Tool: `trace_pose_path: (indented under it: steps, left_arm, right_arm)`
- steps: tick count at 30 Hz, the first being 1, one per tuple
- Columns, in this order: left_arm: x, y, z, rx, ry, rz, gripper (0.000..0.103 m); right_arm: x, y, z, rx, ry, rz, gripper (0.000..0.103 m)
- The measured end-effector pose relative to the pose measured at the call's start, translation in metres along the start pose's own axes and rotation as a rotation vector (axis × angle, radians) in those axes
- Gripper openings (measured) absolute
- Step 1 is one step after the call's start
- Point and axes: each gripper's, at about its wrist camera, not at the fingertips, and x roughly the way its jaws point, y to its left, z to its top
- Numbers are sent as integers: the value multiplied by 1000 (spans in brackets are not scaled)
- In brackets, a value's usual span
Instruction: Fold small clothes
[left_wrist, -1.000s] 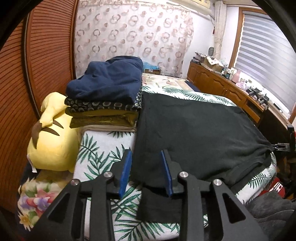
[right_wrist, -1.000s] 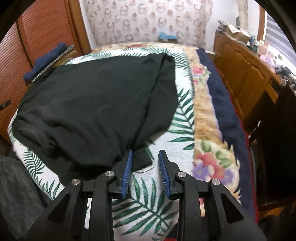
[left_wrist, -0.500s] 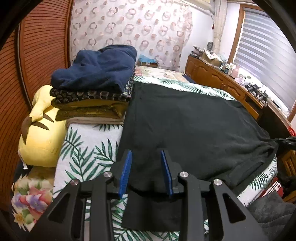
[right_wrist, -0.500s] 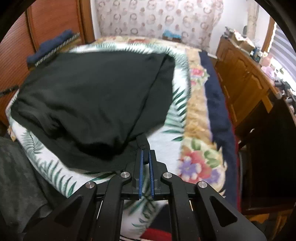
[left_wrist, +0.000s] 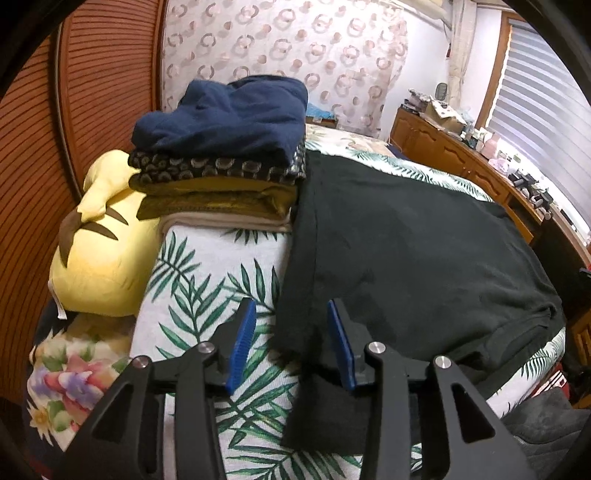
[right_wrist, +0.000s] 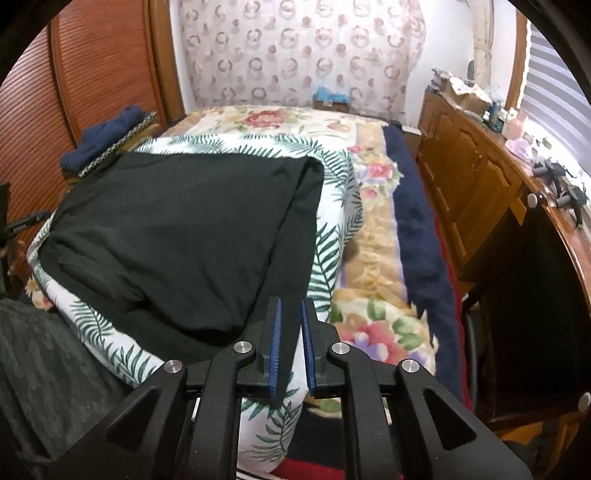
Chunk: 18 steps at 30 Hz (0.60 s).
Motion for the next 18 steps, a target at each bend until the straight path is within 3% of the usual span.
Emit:
trace_pose_path:
  steps: [6, 12, 15, 18]
  left_arm:
    - [8, -1, -7, 4, 37, -6, 39]
    - [12, -5, -10, 13, 56, -10, 39]
    - [14, -6, -11, 13, 62, -13, 39]
    - [15, -8, -12, 23, 61, -8, 39]
  right_arm:
    - [-1, 3, 5, 4, -62, -83, 13]
    - [2, 0, 12, 53, -142, -81, 26]
    - [5, 8, 17, 38, -164, -65, 46]
    - [10, 20, 24, 19, -185, -36, 55]
